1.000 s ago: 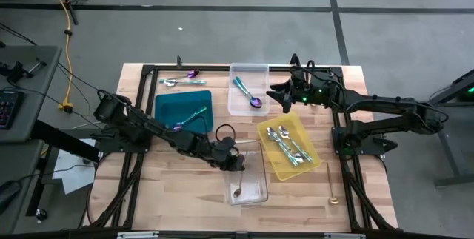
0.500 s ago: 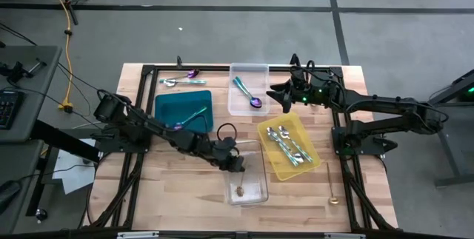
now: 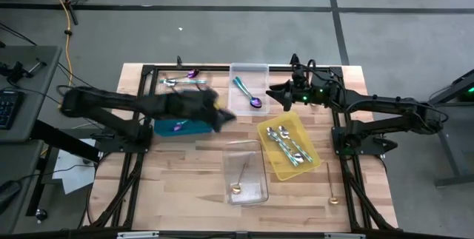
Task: Sort silverware by color (type)
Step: Put the gold spoon into the transparent bin
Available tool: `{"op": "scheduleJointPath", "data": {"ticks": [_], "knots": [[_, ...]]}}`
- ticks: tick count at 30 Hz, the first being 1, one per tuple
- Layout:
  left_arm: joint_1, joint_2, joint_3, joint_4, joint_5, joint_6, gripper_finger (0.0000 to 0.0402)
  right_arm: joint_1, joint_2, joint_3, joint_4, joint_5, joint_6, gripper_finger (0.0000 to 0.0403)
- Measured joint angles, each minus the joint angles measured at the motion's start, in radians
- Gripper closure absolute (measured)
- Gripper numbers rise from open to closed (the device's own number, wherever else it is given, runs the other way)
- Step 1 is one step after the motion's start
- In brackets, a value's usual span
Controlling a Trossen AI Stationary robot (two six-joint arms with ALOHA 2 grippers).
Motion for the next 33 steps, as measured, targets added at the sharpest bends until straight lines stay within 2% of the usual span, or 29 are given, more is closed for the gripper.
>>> {"op": "scheduleJointPath", "data": {"ticks": [6, 11, 15, 20, 22, 33], "knots": [[0.081, -0.203, 0.0, -0.005, -0.118, 0.363, 0.0287, 0.0, 0.0, 0.0, 0.094, -0.069, -0.032, 0.0213], [0.102, -0.282, -0.039, 0.036, -0.128, 0.495, 0.0287, 0.0, 0.0, 0.0, 0.179, -0.141, -0.045, 0.0213], [0.088, -0.308, -0.166, 0.169, -0.126, 0.492, 0.0287, 0.009, 0.0, 0.0, 0.211, -0.184, -0.061, 0.0213], [0.062, -0.311, -0.357, 0.505, -0.122, 0.458, 0.0304, 0.045, 0.0, 0.001, 0.215, -0.223, -0.117, 0.0213], [0.063, -0.312, -0.404, 0.585, -0.122, 0.455, 0.0318, 0.062, 0.0, 0.001, 0.216, -0.224, -0.138, 0.0213], [0.063, -0.312, -0.432, 0.602, -0.123, 0.462, 0.0385, 0.101, 0.0, 0.001, 0.215, -0.207, -0.187, 0.0213]]}}
